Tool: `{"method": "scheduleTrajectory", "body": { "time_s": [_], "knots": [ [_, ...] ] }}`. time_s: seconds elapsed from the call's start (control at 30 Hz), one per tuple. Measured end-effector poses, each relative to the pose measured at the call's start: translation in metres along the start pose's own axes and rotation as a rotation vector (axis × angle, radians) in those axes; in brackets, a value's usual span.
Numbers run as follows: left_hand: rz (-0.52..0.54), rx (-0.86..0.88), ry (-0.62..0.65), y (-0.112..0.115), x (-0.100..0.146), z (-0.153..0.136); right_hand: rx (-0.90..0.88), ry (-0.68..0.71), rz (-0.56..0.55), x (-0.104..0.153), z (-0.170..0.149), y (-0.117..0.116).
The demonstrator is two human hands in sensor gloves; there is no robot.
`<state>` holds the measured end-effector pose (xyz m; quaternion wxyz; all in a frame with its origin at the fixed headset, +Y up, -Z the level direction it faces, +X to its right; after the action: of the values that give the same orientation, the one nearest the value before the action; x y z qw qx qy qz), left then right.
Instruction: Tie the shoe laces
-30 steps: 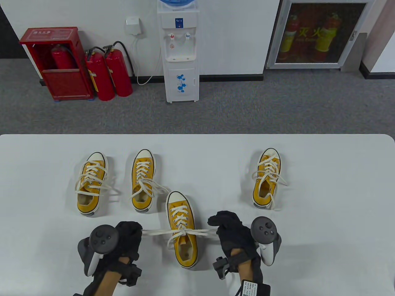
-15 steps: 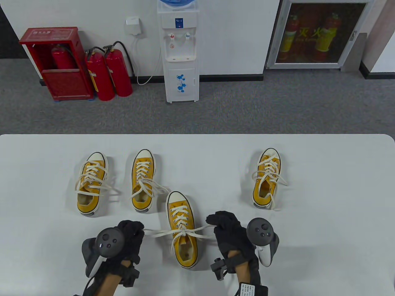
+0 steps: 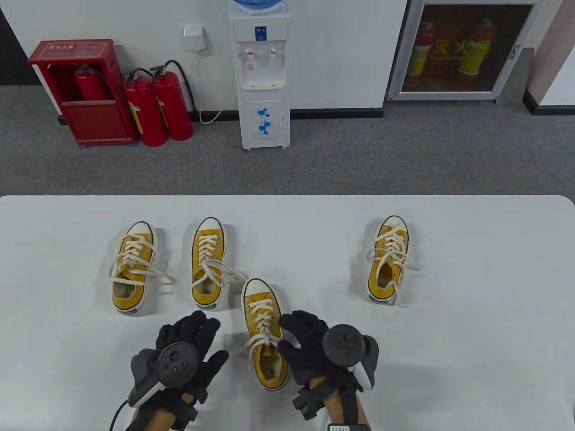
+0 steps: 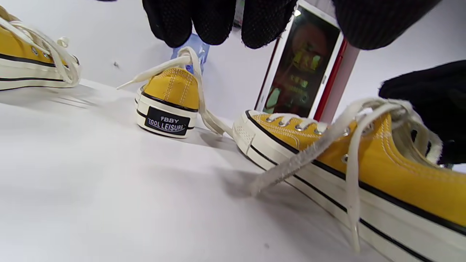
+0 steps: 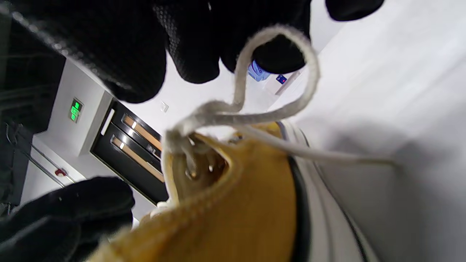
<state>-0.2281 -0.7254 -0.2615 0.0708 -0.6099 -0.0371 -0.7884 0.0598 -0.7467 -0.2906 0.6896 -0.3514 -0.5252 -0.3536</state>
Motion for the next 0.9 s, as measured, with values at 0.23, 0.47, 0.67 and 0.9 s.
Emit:
{"method": "scheduleTrajectory", "body": {
  "time_s": [0.23,0.47,0.67,0.9],
  "knots": [
    [-0.037,-0.01,0.003,0.001,0.001,0.002,0.103,-0.076,0.076,-0.001,-0.006,-0.014],
    [-0.06,-0.005,0.007,0.003,0.001,0.004,0.18,-0.188,0.125,-0.003,-0.016,-0.031],
    [-0.076,-0.003,0.011,0.005,0.0,0.006,0.245,-0.211,0.078,-0.002,-0.012,-0.034],
    [-0.088,-0.002,0.024,0.006,0.0,0.009,0.36,-0.199,-0.015,0.0,-0.002,-0.036]
  ]
}}
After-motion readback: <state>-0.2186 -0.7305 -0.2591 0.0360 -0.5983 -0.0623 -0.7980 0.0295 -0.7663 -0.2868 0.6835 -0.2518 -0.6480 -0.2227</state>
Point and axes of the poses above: the tracker on the back of each hand, its own z axis roughly to the thumb side, its own x axis roughly from the fingertips to the wrist, y = z × x, the point moved 1 cm from there along -x, roughly from the wrist to the fingertips, and after that the axes turned 8 degrees about -x, right-handed, at the moved point
